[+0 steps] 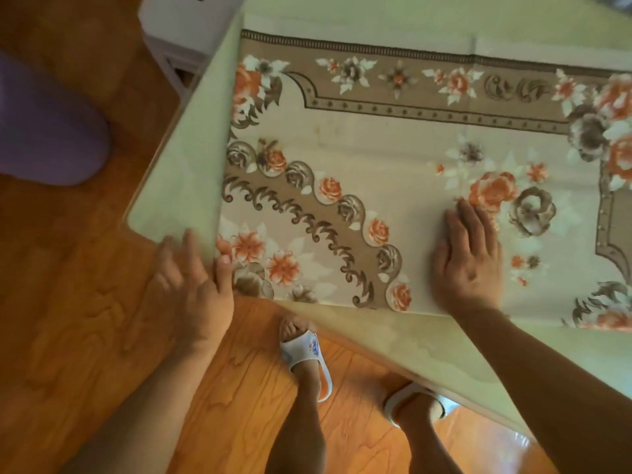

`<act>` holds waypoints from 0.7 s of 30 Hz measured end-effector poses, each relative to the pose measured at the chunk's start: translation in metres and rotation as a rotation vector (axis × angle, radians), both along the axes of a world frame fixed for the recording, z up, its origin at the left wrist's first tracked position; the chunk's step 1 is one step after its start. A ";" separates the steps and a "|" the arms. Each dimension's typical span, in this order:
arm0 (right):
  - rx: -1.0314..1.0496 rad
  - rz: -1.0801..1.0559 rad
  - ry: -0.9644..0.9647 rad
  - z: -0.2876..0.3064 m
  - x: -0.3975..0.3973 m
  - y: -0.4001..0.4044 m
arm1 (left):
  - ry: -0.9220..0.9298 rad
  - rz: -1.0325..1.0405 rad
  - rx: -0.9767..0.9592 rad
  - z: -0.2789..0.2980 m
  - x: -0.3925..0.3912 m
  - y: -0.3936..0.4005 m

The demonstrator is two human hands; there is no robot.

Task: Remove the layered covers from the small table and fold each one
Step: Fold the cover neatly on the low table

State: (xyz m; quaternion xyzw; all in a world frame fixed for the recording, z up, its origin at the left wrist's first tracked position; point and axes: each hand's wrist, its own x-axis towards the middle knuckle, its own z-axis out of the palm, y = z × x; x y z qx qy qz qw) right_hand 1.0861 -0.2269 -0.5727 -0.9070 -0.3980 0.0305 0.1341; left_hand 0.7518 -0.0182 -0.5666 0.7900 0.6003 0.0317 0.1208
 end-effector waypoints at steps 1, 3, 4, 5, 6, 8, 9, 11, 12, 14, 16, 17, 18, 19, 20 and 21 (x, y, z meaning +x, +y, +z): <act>-0.007 -0.006 0.006 0.001 0.000 0.001 | -0.116 0.152 -0.075 0.007 0.003 -0.010; -0.029 -0.014 0.017 0.002 -0.002 0.003 | -0.456 0.416 -0.269 0.022 0.012 -0.023; -0.048 -0.012 0.020 0.003 -0.001 0.003 | -0.618 0.578 -0.392 0.030 0.017 -0.025; -0.067 -0.011 0.027 0.004 -0.001 0.003 | -0.727 0.731 -0.497 0.038 0.021 -0.024; -0.089 -0.015 0.040 0.006 -0.001 0.004 | -0.766 0.848 -0.580 0.045 0.023 -0.019; -0.139 -0.031 0.069 0.010 -0.002 0.007 | -0.705 0.942 -0.724 0.053 0.026 -0.010; -0.154 -0.032 0.076 0.012 -0.002 0.008 | -0.668 0.951 -0.782 0.056 0.027 -0.007; -0.166 -0.025 0.089 0.019 -0.002 0.010 | -0.665 0.985 -0.846 0.063 0.030 -0.005; -0.170 -0.032 0.115 0.022 -0.002 0.011 | -0.682 1.018 -0.863 0.067 0.031 -0.003; -0.211 -0.047 0.169 0.025 0.000 0.009 | -0.727 1.100 -0.903 0.073 0.033 0.000; -0.287 -0.032 0.156 0.024 0.004 0.006 | -0.790 1.168 -0.918 0.076 0.036 0.001; -0.316 -0.020 0.150 0.023 0.006 0.005 | -0.817 1.187 -0.899 0.076 0.039 0.001; -0.336 -0.013 0.153 0.024 0.007 0.005 | -0.839 1.197 -0.866 0.077 0.042 0.000; -0.346 -0.007 0.157 0.025 0.007 0.006 | -0.869 1.209 -0.835 0.079 0.044 -0.001; -0.345 -0.003 0.164 0.029 0.007 0.008 | -0.908 1.222 -0.819 0.080 0.047 -0.002; -0.341 -0.004 0.175 0.032 0.008 0.010 | -0.953 1.227 -0.847 0.081 0.048 -0.002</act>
